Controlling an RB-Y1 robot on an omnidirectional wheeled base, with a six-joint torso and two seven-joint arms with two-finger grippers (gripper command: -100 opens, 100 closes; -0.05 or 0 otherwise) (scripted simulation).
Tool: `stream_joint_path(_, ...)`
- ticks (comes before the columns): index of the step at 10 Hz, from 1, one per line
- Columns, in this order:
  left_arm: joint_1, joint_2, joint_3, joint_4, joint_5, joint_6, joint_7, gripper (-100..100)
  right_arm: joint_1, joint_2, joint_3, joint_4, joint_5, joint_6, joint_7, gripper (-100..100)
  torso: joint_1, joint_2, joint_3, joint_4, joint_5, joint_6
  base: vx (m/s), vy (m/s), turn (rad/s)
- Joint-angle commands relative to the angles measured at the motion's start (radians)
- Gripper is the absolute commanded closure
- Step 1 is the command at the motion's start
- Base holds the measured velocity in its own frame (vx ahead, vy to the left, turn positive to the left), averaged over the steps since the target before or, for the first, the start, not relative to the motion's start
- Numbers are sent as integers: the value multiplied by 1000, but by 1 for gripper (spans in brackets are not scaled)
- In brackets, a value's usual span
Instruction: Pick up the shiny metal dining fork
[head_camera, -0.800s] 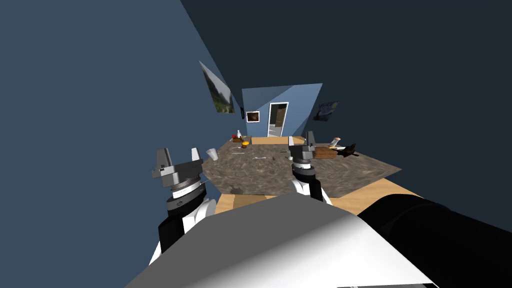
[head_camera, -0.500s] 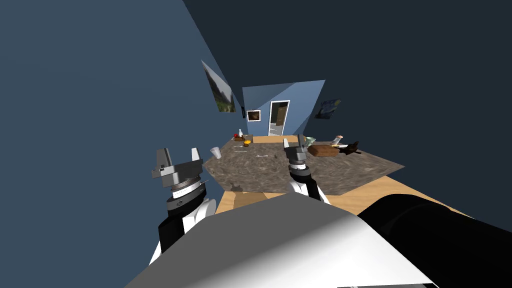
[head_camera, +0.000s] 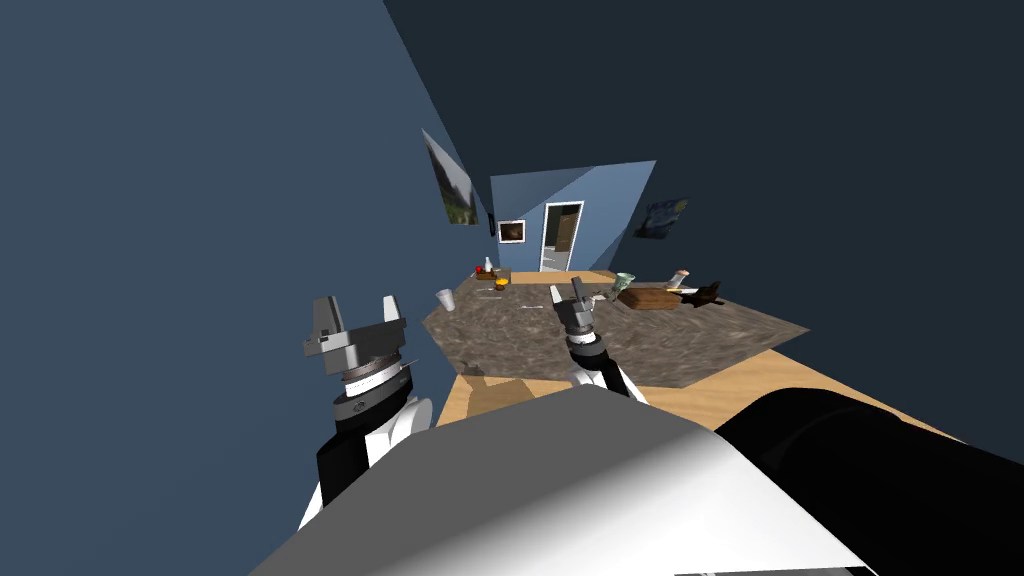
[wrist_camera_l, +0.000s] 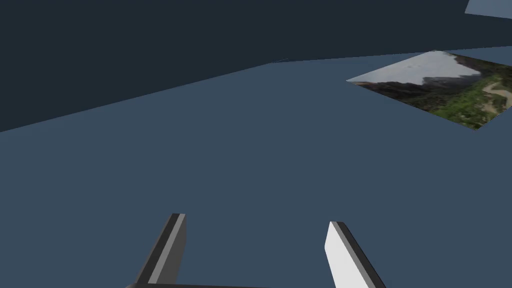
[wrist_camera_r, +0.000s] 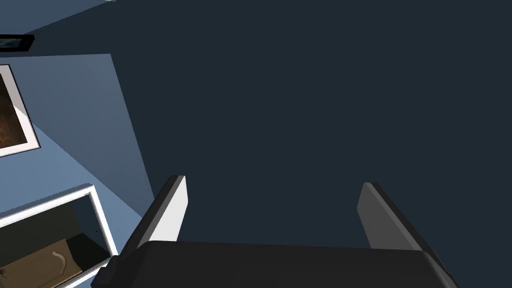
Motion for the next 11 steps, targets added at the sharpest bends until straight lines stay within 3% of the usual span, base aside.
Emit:
stream_joint_path(1, 0, 0, 0, 0, 0, 0, 0, 0, 3, -50, 50, 35, -5, 3, 3, -100, 0, 0, 0, 0, 0, 0, -124, 184, 102)
stream_joint_path(2, 0, 0, 0, 0, 0, 0, 0, 0, 3, -55, 71, 35, -5, 3, 3, -100, 2, 2, 1, 0, 1, 0, -85, 140, 33)
stream_joint_path(3, 0, 0, 0, 0, 0, 0, 0, 0, 3, -95, 107, 65, -8, 5, 6, -100, 0, 1, 1, 0, 0, 0, -86, 136, 93)
stream_joint_path(4, 0, 0, 0, 0, 0, 0, 0, 0, 3, -95, 118, 65, -8, 5, 6, -100, 0, 0, 0, 0, 0, 0, -82, 103, 37)
stream_joint_path(5, 0, 0, 0, 0, 0, 0, 0, 0, 3, -135, 160, 99, -12, 7, 8, -100, -2, 0, 0, 0, 0, 0, -96, 124, 111)
stream_joint_path(6, 0, 0, 0, 0, 0, 0, 0, 0, 3, -138, 168, 99, -12, 7, 8, -100, -2, 1, 1, 0, 0, 0, -74, 102, 49)
stream_joint_path(7, 0, 0, 0, 0, 0, 0, 0, 0, 3, -183, 203, 137, -16, 9, 11, -100, -3, 0, 0, 0, 0, 0, -83, 133, 126)
stream_joint_path(8, 0, 0, 0, 0, 0, 0, 0, 0, 3, -183, 218, 137, -16, 9, 11, -100, -1, 0, 0, 0, 0, 0, -71, 102, 54)
stream_joint_path(9, 0, 0, 0, 0, 0, 0, 0, 0, 3, -227, 254, 178, -19, 11, 14, -100, -3, 0, 0, 0, 0, 0, -83, 134, 147)
stream_joint_path(10, 0, 0, 0, 0, 0, 0, 0, 0, 3, -230, 270, 178, -19, 11, 14, -100, -1, 0, 0, 0, 0, 0, -69, 94, 58)
stream_joint_path(11, 0, 0, 0, 0, 0, 0, 0, 0, 2, -268, 306, 222, -24, 12, 17, -100, -4, 0, 0, 0, 0, 1, -90, 84, 165)
